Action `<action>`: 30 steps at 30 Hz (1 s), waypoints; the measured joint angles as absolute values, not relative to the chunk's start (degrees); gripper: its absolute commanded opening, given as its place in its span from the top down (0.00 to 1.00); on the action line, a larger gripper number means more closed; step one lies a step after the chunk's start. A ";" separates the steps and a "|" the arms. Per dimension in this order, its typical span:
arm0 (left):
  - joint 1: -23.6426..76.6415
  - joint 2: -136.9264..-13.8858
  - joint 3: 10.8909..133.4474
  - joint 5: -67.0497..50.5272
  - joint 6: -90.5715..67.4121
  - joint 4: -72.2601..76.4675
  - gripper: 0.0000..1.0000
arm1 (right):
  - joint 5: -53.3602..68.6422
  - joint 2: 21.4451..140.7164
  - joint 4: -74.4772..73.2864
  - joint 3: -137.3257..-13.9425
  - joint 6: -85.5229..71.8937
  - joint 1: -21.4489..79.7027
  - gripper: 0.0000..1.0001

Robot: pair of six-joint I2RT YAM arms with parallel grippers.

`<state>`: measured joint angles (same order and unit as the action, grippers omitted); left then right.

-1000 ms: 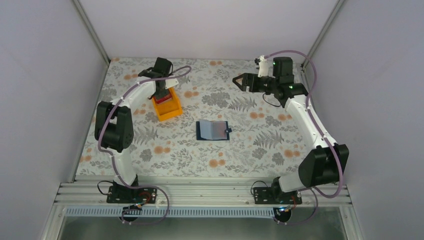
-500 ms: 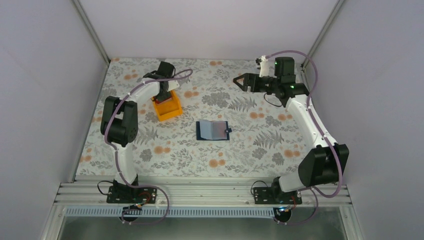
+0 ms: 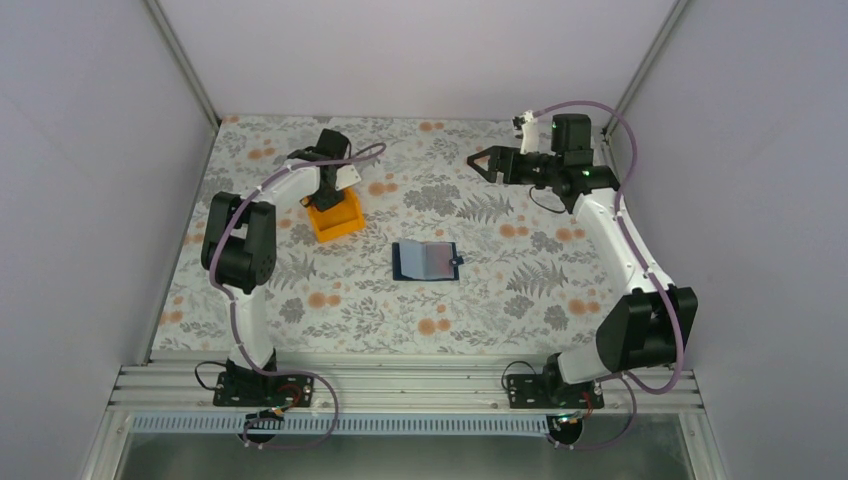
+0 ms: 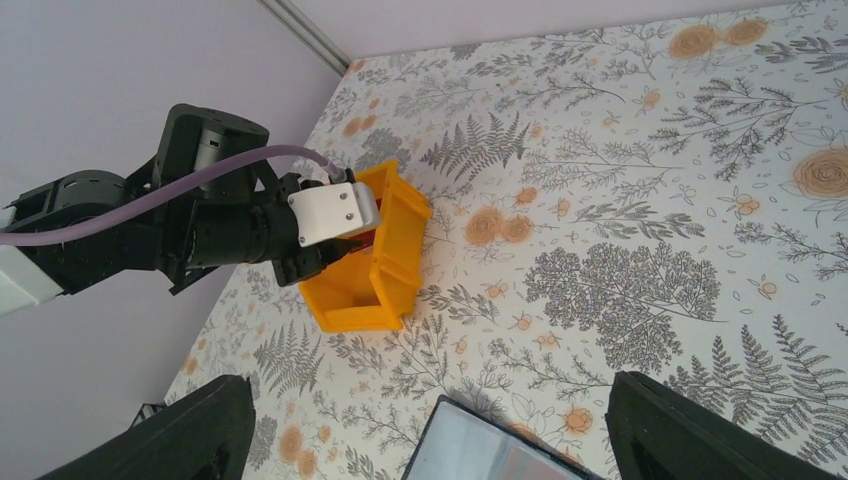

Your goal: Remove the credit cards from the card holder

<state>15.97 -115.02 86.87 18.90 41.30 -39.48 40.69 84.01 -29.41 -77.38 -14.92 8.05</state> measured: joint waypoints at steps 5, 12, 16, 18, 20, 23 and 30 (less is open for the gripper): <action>15.97 -114.76 88.55 17.04 40.18 -42.85 0.47 | 40.23 84.38 -29.43 -77.23 -14.94 8.05 0.17; 15.94 -105.60 94.87 8.58 34.98 -46.35 0.32 | 34.02 84.49 -29.91 -71.68 -15.51 9.93 0.31; 16.36 -94.76 94.98 -5.85 27.40 -45.32 0.21 | 28.80 85.54 -29.58 -65.91 -17.02 15.38 0.34; 17.63 -90.32 92.68 -13.69 22.50 -42.92 0.12 | 26.63 87.79 -29.30 -63.83 -18.00 18.94 0.35; 19.70 -87.66 87.59 -19.79 17.56 -39.72 0.06 | 25.41 90.78 -28.60 -62.70 -19.03 21.78 0.37; 23.55 -88.25 77.30 -28.40 9.02 -35.83 0.04 | 23.31 94.96 -27.33 -60.90 -20.88 25.39 0.41; 27.18 -99.44 63.55 -35.83 -6.70 -30.37 0.03 | 19.31 100.27 -25.96 -60.53 -24.27 28.38 0.50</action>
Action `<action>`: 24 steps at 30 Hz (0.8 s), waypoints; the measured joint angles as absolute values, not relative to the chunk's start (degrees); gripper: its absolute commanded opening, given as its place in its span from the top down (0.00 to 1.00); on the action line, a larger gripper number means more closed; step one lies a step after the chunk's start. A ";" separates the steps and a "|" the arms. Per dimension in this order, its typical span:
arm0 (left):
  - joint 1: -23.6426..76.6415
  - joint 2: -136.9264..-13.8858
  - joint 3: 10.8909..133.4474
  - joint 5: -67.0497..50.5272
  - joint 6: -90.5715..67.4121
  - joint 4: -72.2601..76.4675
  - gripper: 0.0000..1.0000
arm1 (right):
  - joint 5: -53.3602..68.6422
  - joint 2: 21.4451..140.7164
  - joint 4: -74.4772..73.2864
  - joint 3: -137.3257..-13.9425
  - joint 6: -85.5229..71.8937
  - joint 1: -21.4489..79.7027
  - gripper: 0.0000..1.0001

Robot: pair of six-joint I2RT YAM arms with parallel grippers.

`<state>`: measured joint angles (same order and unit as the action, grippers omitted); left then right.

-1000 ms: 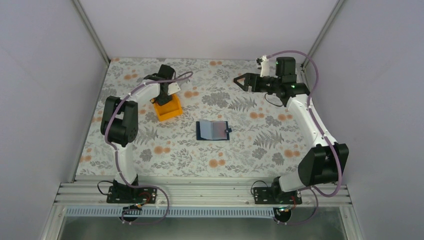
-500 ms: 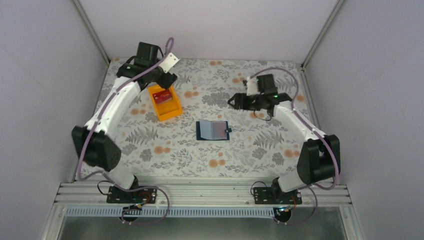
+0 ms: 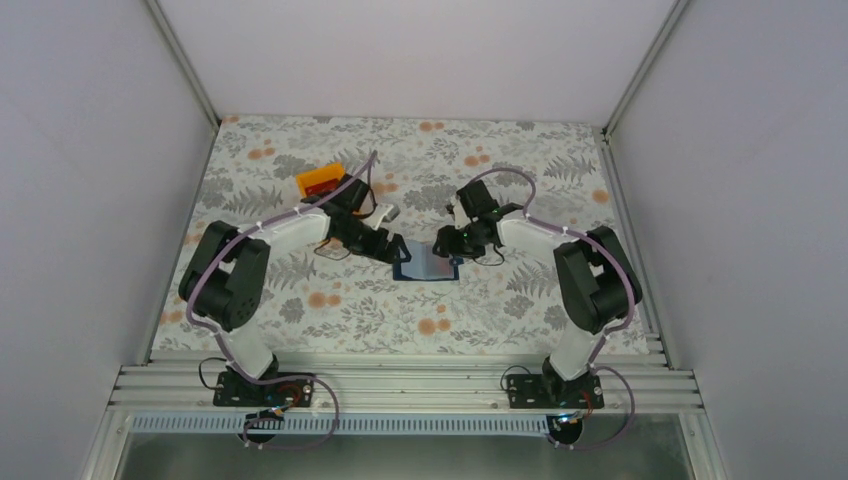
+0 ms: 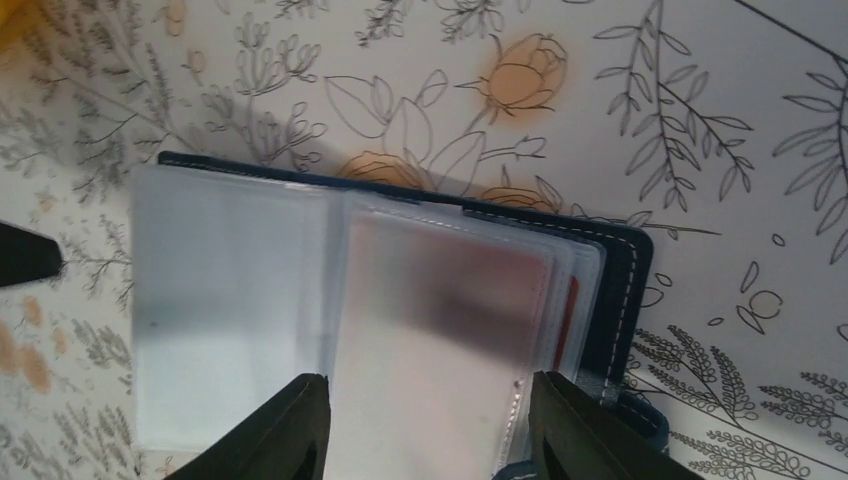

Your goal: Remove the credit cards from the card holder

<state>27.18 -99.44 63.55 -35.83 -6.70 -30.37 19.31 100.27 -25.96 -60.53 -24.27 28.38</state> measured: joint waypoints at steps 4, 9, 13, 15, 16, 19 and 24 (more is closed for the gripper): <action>28.53 -100.82 59.20 -36.82 -11.90 -25.69 0.09 | 18.24 101.21 -25.78 -60.53 -25.32 28.67 0.53; 30.09 -104.18 58.17 -37.63 -15.09 -22.31 0.26 | 20.93 102.85 -24.69 -60.53 -25.32 28.86 0.56; 30.15 -105.78 59.31 -36.86 -15.51 -21.04 0.35 | 25.71 103.20 -22.87 -60.53 -25.43 28.86 0.56; 30.17 -106.54 59.86 -36.69 -15.51 -20.51 0.39 | 28.97 103.59 -21.32 -60.40 -25.47 28.77 0.57; 30.17 -107.00 60.25 -36.64 -15.49 -20.34 0.42 | 30.83 103.92 -20.23 -60.18 -25.50 28.64 0.57; 30.17 -108.20 61.32 -36.53 -15.35 -19.79 0.49 | 35.03 104.73 -18.20 -59.42 -25.58 28.34 0.57; 30.17 -109.43 62.22 -36.42 -15.00 -19.29 0.53 | 37.80 105.14 -17.26 -59.24 -25.69 27.07 0.57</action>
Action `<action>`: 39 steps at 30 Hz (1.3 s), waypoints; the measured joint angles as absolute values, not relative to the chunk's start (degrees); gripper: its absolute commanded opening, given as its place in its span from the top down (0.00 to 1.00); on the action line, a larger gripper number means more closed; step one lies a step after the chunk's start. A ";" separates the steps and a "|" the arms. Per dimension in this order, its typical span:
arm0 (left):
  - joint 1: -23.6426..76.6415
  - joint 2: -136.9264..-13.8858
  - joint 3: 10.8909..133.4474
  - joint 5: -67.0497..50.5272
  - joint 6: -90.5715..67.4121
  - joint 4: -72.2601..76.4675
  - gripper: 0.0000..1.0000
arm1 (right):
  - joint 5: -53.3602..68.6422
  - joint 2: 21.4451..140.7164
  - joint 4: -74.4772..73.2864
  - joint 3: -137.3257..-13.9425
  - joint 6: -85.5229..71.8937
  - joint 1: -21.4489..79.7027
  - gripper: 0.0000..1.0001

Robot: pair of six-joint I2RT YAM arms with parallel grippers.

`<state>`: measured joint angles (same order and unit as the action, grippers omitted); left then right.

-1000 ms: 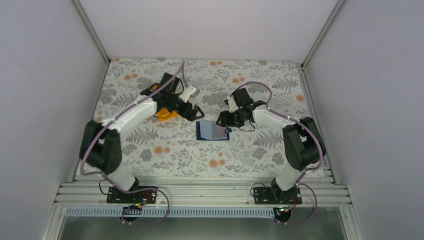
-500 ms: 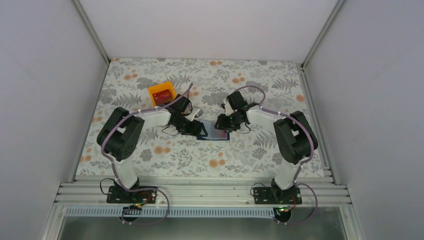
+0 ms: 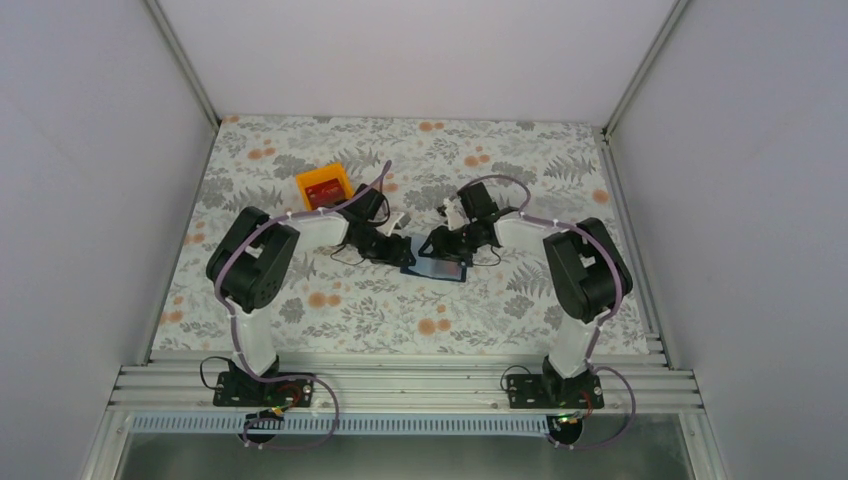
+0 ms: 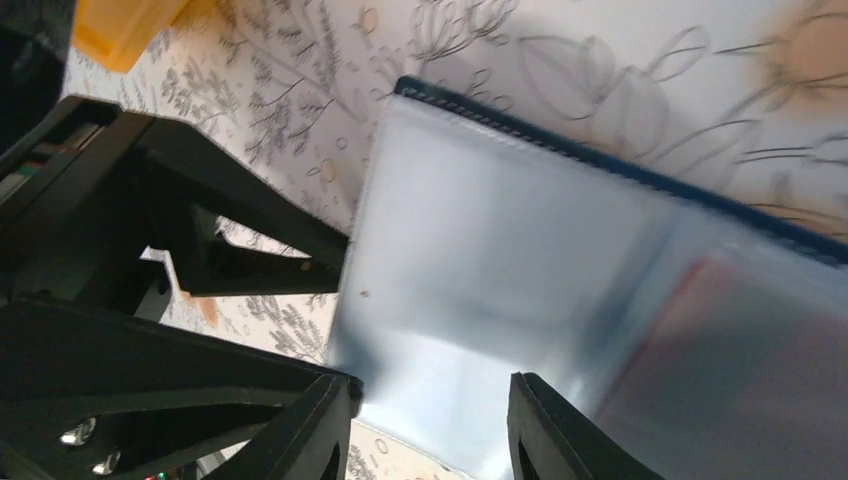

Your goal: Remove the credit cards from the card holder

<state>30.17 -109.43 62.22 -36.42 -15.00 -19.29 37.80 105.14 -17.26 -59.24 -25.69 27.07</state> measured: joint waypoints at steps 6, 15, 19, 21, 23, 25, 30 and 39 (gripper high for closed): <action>30.17 -109.67 62.46 -36.29 -15.03 -19.29 0.53 | 30.20 101.80 -20.88 -59.24 -24.88 24.64 0.50; 31.05 -110.45 63.11 -37.32 -15.25 -18.26 0.51 | 25.28 98.70 -20.67 -53.82 -23.81 22.81 0.51; 31.27 -110.78 63.68 -37.45 -15.29 -18.68 0.51 | 27.99 99.94 -17.52 -53.60 -23.94 22.61 0.53; 31.42 -111.24 64.47 -37.76 -15.20 -19.20 0.50 | 30.11 100.60 -15.49 -53.30 -23.97 22.59 0.53; 32.08 -111.42 64.93 -37.74 -14.96 -19.44 0.50 | 32.25 101.30 -13.96 -53.10 -23.99 22.57 0.54; 33.34 -111.57 65.17 -38.00 -14.61 -19.64 0.51 | 34.57 102.04 -12.38 -52.64 -24.14 22.57 0.54; 36.62 -112.38 65.89 -39.48 -14.04 -20.71 0.61 | 37.36 102.80 -11.38 -51.66 -24.23 22.57 0.56; 36.60 -114.17 67.07 -40.14 -13.47 -21.98 0.87 | 42.98 103.55 -9.21 -50.57 -26.22 22.48 0.58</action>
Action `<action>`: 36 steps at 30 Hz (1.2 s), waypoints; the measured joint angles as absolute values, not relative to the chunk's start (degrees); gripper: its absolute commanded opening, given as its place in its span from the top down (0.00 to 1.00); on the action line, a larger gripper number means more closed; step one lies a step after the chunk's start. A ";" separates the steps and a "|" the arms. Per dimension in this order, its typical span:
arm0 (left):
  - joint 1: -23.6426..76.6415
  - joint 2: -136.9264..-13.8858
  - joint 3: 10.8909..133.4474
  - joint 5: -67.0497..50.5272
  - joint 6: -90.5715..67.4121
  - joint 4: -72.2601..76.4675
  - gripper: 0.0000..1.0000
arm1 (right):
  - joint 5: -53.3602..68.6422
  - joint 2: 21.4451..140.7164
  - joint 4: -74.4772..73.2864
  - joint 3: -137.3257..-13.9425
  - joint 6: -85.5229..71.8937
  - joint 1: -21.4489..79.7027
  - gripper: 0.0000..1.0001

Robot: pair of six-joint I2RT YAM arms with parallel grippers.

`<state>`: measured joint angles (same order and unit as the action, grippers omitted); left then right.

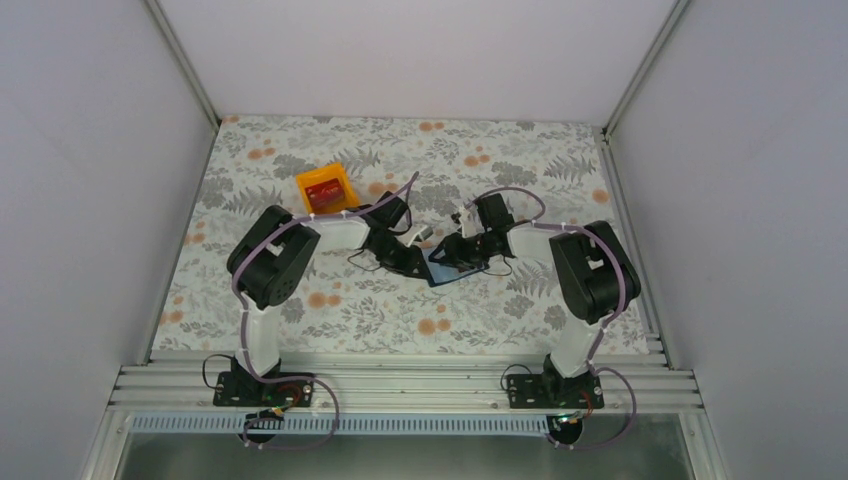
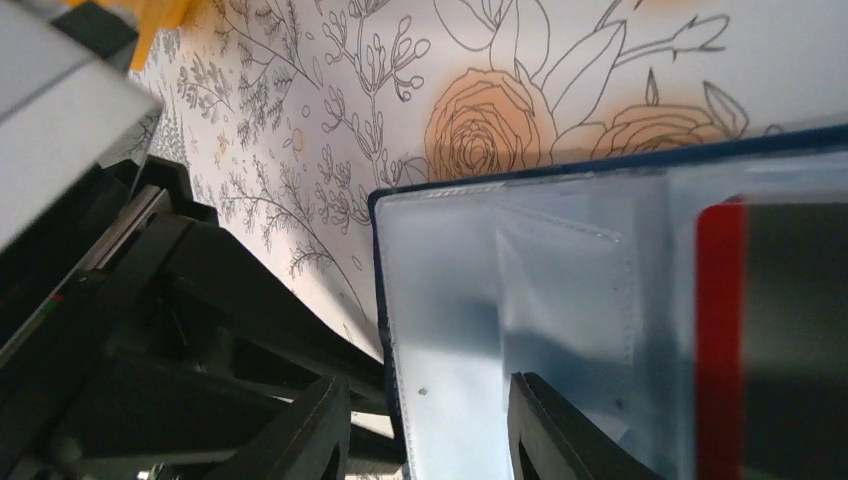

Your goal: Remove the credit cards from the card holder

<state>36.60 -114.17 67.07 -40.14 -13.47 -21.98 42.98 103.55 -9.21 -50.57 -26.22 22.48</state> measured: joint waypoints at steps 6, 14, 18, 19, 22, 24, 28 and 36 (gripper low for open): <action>36.56 -116.62 69.25 -40.47 -13.06 -22.02 0.89 | 43.20 102.80 -12.84 -52.07 -25.89 22.06 0.58; 36.56 -117.82 71.05 -40.36 -12.67 -22.24 0.89 | 37.93 96.47 -20.43 -55.86 -23.11 16.84 0.57; 36.56 -117.97 71.53 -40.03 -12.49 -22.76 0.89 | 33.10 93.54 -24.34 -58.26 -20.95 14.31 0.55; 36.56 -118.02 71.61 -39.94 -12.47 -22.85 0.89 | 32.01 92.92 -25.08 -58.59 -20.47 13.82 0.53; 36.56 -118.04 71.77 -39.66 -12.43 -22.90 0.89 | 26.81 91.72 -27.31 -59.09 -19.16 11.88 0.49; 36.56 -118.02 71.79 -39.57 -12.40 -22.92 0.89 | 21.04 91.77 -28.77 -59.27 -18.46 10.79 0.47; 36.56 -118.04 71.81 -39.53 -12.25 -22.94 0.89 | 10.74 93.51 -31.51 -59.31 -17.39 10.02 0.43; 36.56 -118.10 72.07 -39.22 -11.84 -23.16 0.89 | 4.23 99.13 -32.64 -58.39 -16.03 12.64 0.36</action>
<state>36.56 -118.10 72.07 -39.22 -11.84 -23.16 4.23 99.13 -32.64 -58.39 -16.03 12.64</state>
